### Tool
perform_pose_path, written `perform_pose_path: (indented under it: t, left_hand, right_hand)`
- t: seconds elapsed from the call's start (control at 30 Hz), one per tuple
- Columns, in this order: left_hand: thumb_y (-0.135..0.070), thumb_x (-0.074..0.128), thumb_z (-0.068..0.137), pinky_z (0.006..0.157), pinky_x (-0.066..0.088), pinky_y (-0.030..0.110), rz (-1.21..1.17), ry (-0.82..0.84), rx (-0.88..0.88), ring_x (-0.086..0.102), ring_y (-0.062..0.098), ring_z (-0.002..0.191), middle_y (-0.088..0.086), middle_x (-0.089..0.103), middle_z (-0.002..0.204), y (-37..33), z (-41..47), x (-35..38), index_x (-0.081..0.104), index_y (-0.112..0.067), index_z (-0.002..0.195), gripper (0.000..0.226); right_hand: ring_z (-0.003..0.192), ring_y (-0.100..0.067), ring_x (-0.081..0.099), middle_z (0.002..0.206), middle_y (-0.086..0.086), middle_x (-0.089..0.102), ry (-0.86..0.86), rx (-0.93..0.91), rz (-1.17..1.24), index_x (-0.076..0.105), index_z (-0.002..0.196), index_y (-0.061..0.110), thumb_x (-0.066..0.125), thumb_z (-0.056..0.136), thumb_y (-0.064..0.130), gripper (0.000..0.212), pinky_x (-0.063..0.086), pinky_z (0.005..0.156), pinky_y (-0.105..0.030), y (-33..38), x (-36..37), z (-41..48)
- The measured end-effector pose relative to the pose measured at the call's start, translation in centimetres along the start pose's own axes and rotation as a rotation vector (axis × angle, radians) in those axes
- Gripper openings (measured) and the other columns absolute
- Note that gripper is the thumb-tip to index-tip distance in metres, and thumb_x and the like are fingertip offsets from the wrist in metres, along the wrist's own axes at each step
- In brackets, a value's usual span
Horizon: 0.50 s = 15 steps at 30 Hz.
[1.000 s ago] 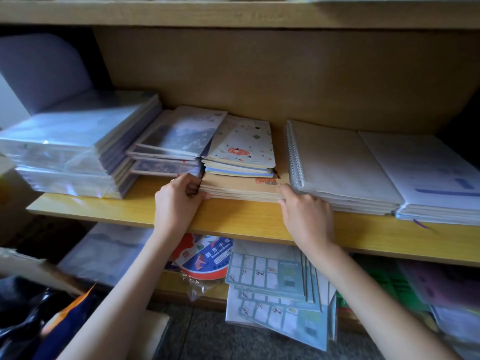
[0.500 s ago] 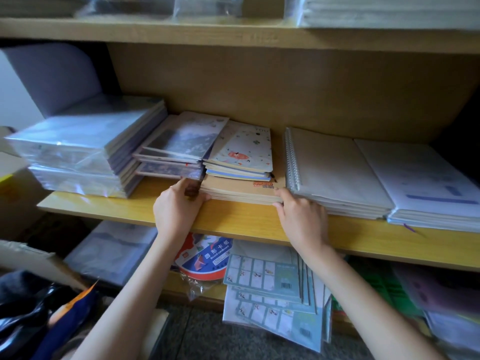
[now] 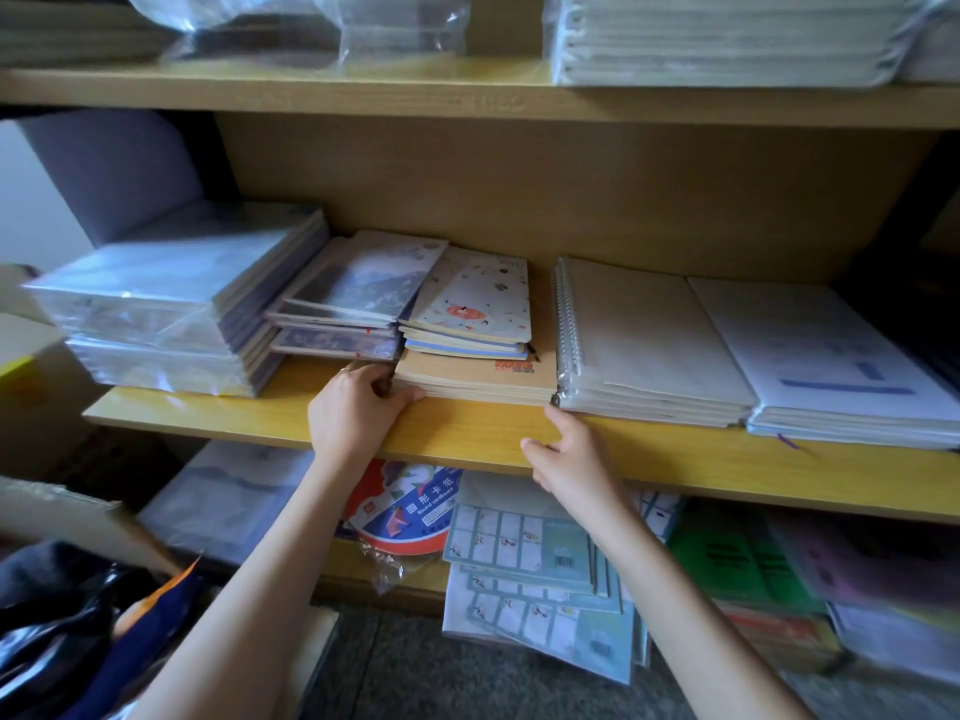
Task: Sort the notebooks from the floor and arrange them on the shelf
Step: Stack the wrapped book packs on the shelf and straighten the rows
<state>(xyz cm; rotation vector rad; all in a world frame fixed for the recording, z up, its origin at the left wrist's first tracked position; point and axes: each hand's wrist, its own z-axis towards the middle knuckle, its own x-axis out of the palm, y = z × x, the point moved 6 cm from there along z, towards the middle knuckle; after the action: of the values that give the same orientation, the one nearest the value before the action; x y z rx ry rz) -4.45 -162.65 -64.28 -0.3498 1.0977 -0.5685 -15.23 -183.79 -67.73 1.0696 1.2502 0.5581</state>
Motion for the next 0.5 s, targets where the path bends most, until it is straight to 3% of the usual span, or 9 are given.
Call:
perform_pose_path:
  t: [0.13, 0.33, 0.5]
  left_hand:
    - [-0.052, 0.072, 0.072, 0.071, 0.043, 0.030, 0.016, 0.026, -0.027, 0.061, 0.023, 0.091, 0.002, 0.069, 0.096, 0.1, 0.0, 0.1, 0.070, -0.018, 0.094, 0.040]
    - [-0.049, 0.071, 0.074, 0.069, 0.042, 0.030, 0.018, 0.036, -0.021, 0.061, 0.024, 0.089, 0.002, 0.070, 0.094, 0.1, 0.0, 0.1, 0.070, -0.017, 0.093, 0.037]
    - [-0.049, 0.071, 0.075, 0.068, 0.040, 0.028, 0.003, 0.047, -0.018, 0.061, 0.023, 0.089, 0.002, 0.069, 0.095, 0.1, 0.1, 0.0, 0.069, -0.017, 0.095, 0.037]
  right_hand:
    - [0.042, -0.004, 0.042, 0.051, 0.005, 0.051, 0.034, 0.079, 0.191, 0.015, 0.150, 0.020, 0.050, 0.092, 0.017, 0.068, 0.034, 0.043, -0.017, 0.8, 1.1, -0.8]
    - [0.041, -0.005, 0.037, 0.054, 0.004, 0.051, -0.043, 0.121, 0.356, 0.015, 0.150, 0.024, 0.048, 0.094, 0.013, 0.067, 0.029, 0.039, -0.020, 0.6, 1.5, -1.1]
    - [0.039, -0.005, 0.034, 0.060, -0.003, 0.049, 0.003, 0.150, 0.418, 0.006, 0.151, 0.026, 0.047, 0.095, 0.010, 0.071, 0.028, 0.036, -0.015, 0.9, 1.8, -0.8]
